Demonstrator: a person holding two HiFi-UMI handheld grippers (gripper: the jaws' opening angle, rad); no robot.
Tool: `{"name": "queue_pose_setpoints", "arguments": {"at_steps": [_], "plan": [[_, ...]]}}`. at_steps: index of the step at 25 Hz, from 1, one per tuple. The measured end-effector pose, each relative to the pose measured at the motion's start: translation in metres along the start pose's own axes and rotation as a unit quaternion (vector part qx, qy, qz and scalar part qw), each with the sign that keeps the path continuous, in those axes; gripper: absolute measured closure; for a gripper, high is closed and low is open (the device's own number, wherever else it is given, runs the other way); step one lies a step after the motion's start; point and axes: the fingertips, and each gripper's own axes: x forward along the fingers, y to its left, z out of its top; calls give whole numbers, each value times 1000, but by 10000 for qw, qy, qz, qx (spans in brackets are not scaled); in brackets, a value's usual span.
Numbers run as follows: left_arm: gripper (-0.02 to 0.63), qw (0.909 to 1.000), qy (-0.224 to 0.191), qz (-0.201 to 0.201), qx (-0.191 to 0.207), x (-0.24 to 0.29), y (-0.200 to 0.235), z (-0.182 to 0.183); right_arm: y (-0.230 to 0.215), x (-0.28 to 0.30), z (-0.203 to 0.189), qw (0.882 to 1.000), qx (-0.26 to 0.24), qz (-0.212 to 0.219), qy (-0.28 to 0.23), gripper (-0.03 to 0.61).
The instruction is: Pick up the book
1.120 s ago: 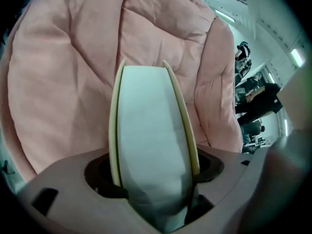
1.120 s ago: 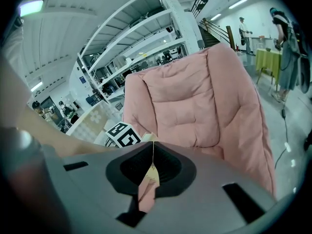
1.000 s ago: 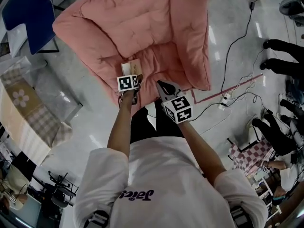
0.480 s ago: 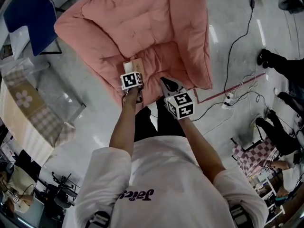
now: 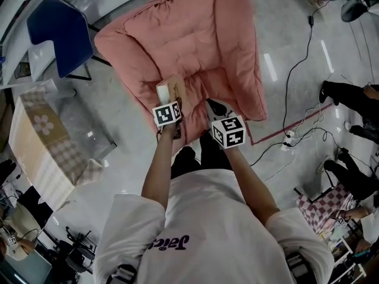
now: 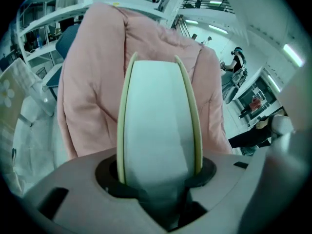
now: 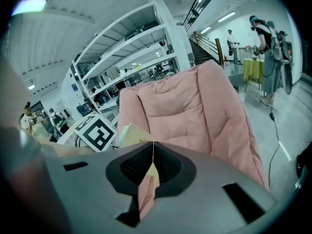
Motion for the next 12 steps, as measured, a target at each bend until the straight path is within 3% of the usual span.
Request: {"name": "queue_pose_setpoints", "arguments": {"at_steps": [6, 12], "plan": [[387, 9920, -1157, -79, 490, -88, -22, 55, 21, -31, 50, 9976, -192, -63, -662, 565], [388, 9688, -2380, -226, 649, -182, -36, 98, 57, -64, 109, 9882, -450, -112, -1461, 565]]}}
